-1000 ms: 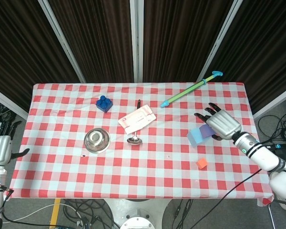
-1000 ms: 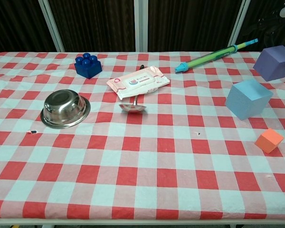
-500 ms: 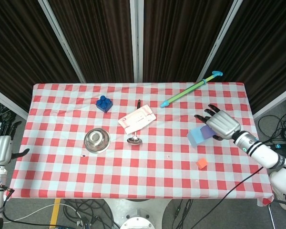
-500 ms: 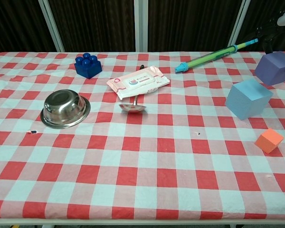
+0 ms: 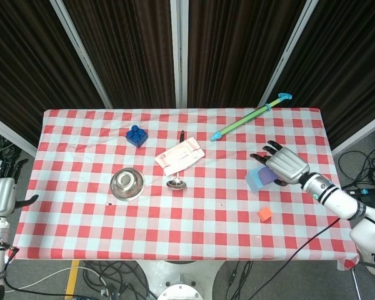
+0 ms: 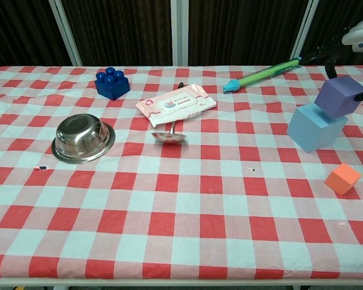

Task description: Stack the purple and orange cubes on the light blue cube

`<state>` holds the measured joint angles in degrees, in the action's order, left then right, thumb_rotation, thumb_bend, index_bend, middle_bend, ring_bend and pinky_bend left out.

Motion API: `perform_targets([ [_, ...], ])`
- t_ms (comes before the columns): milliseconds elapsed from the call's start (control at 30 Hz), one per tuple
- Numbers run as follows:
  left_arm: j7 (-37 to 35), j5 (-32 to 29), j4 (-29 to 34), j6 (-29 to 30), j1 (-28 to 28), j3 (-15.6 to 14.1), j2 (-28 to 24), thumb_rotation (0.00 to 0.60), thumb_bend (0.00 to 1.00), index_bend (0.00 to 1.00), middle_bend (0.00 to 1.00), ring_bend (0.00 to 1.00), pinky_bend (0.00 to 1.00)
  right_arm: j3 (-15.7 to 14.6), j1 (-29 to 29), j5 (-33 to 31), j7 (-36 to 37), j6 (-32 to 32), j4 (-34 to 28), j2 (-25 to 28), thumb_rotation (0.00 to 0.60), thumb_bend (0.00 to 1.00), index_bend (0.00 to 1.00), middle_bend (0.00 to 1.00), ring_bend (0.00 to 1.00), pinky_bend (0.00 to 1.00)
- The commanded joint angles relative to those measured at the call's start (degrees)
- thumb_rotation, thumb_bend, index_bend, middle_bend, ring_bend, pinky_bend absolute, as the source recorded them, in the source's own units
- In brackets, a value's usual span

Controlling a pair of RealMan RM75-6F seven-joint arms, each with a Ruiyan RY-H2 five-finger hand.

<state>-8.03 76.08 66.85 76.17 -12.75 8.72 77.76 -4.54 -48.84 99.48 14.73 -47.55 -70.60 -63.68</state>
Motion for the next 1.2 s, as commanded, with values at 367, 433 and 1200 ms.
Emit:
perform_targets([
  [367, -0.3, -0.1, 0.2, -0.3, 0.0, 0.0, -0.2, 0.600, 0.06, 0.21, 0.19, 0.17, 0.31, -0.7, -0.2, 0.0, 0.4, -0.2, 1.4, -1.4, 0.600, 0.17, 0.09, 0.44, 0.12, 0.08],
  [433, -0.3, -0.2, 0.1, -0.4, 0.0, 0.0, -0.1, 0.600, 0.06, 0.21, 0.19, 0.17, 0.31, -0.8, -0.3, -0.1, 0.4, 0.0, 1.8, -1.7, 0.600, 0.17, 0.09, 0.44, 0.12, 0.08],
  [1200, -1.6, -0.8, -1.3, -1.7, -0.1, 0.2, 0.0, 0.600, 0.06, 0.21, 0.19, 0.17, 0.31, -1.3, -1.1, -1.2, -0.6, 1.7, 3.7, -4.0, 0.600, 0.15, 0.09, 0.41, 0.12, 0.09],
])
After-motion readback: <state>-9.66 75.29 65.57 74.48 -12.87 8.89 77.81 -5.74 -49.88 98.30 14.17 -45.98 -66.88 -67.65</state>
